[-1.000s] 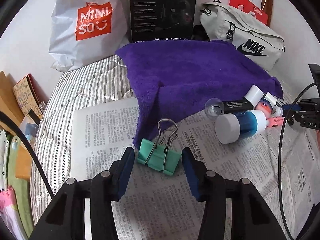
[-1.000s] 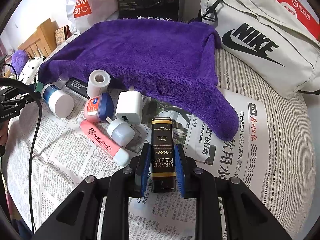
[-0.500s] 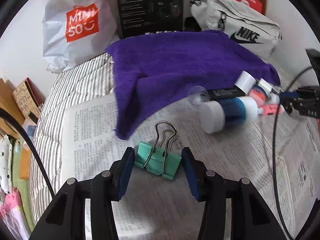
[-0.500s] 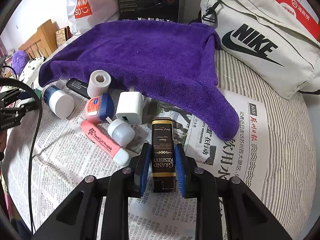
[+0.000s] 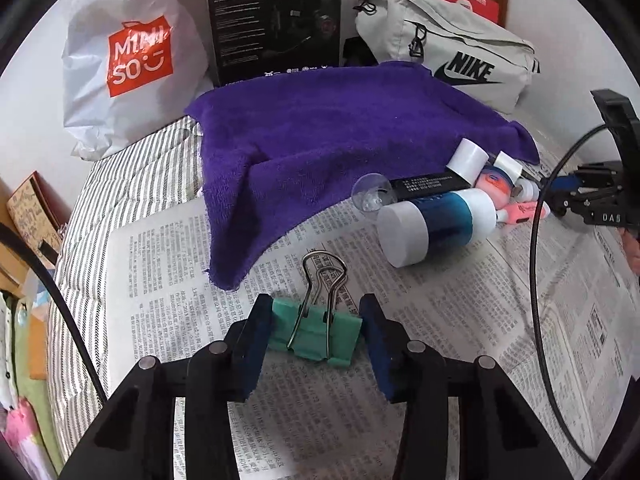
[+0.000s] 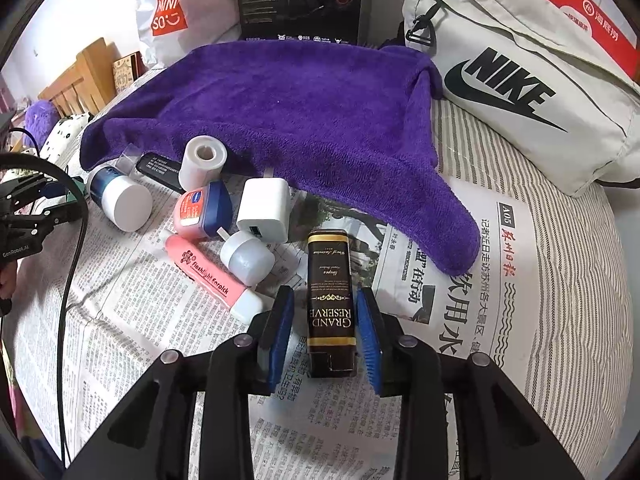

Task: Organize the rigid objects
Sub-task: 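Lift the clip with the left tool while the right tool lifts the box, then carry the clip and the box over the purple towel with both tools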

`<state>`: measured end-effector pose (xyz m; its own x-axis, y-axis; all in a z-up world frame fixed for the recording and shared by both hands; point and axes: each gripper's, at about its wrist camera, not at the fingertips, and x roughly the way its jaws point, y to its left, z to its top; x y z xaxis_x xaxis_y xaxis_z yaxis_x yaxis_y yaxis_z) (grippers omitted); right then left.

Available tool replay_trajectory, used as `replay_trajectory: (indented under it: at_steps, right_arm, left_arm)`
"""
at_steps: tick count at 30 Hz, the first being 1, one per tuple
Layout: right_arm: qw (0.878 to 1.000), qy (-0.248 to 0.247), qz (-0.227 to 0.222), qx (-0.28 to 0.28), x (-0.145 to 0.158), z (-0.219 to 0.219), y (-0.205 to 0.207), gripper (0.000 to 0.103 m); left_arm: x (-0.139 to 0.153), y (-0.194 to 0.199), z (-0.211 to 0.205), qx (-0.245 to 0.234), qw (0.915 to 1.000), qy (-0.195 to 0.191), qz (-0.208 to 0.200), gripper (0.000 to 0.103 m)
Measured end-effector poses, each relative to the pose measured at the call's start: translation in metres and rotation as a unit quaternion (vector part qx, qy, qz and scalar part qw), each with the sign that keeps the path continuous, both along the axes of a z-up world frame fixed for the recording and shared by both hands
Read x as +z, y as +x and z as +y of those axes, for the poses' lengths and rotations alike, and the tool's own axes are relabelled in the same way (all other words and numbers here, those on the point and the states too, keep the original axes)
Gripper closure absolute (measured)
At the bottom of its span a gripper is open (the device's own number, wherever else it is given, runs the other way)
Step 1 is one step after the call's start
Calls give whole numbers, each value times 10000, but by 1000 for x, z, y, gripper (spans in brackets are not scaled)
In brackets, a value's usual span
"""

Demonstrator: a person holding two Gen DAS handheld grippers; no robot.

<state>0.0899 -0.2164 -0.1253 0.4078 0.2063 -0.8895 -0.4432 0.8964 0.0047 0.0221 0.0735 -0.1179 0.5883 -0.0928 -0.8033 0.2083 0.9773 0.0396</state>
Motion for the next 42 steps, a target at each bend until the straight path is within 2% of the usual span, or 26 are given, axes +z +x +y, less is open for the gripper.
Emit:
replay_trajectory:
  at_steps: [3,10,12,17,20,24,42]
  right_arm:
    - [10000,14,4,-8,0,0,0,69]
    - [10000,39,6,-14,-1,0,0,67]
    - [10000,9,-24,18,-1,0,0,67]
    - [9999,97,-71,20,-1,-2,0,68]
    - [9999,144,-80,-9,-1,-3,0,80]
    - [9994,316,61,-118,1,-9,5,80]
    - [9990,379,14,-222,15,-22,1,80]
  left_arm:
    - [1,-1,-3,23,10000,22,-33,60]
    - [3,10,-2,545,9980,-302,-67,60]
    - [2,10,-2,512,9981,-336,-40,60]
    - [-2,10,-6,534,9985,-113,-86,60]
    - [-1,11,-4,576,9981,-192,-83,60]
    - [4,8,-1,666,9975,-230,-106,61]
    - [29,4,-3,716,9969,-276,-145,60]
